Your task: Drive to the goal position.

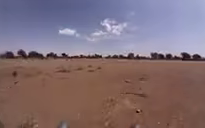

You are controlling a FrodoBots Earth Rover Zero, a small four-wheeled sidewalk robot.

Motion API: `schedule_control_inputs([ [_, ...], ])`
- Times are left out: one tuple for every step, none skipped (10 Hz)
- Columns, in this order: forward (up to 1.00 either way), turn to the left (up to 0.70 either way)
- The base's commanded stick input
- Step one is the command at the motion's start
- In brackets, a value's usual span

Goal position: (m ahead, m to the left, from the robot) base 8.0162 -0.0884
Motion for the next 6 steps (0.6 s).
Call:
schedule_control_inputs([
  [0.70,0.00],
  [0.70,0.00],
  [0.70,0.00],
  [0.70,0.00],
  [0.70,0.00],
  [0.70,0.00],
])
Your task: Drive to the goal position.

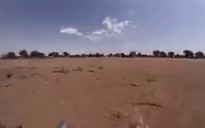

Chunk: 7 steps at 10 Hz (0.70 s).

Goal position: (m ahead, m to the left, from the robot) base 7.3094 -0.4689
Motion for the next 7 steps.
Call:
schedule_control_inputs([
  [0.70,0.00],
  [0.70,0.00],
  [0.70,0.00],
  [0.70,0.00],
  [0.70,0.00],
  [0.70,0.00],
  [0.70,0.00],
])
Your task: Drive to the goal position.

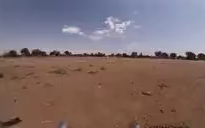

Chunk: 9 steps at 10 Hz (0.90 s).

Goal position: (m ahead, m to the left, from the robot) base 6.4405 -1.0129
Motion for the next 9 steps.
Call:
schedule_control_inputs([
  [0.70,0.00],
  [0.70,0.00],
  [0.70,0.00],
  [0.70,0.00],
  [0.70,0.00],
  [0.70,0.00],
  [0.70,0.00],
  [0.70,0.00],
  [0.70,0.00],
])
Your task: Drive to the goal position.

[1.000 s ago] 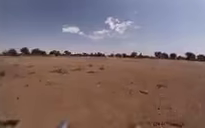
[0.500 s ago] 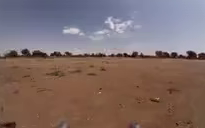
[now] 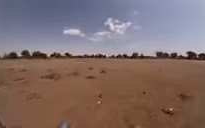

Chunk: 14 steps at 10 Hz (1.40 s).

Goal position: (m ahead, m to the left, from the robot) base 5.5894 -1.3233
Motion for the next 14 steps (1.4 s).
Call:
schedule_control_inputs([
  [0.70,0.00],
  [0.70,0.00],
  [0.70,0.00],
  [0.70,0.00],
  [0.70,0.00],
  [0.70,0.00],
  [0.70,0.00],
  [0.70,0.00],
  [0.70,0.00],
  [0.70,0.00],
  [0.70,0.00],
  [0.70,0.00],
  [0.70,0.00],
  [0.70,0.00],
])
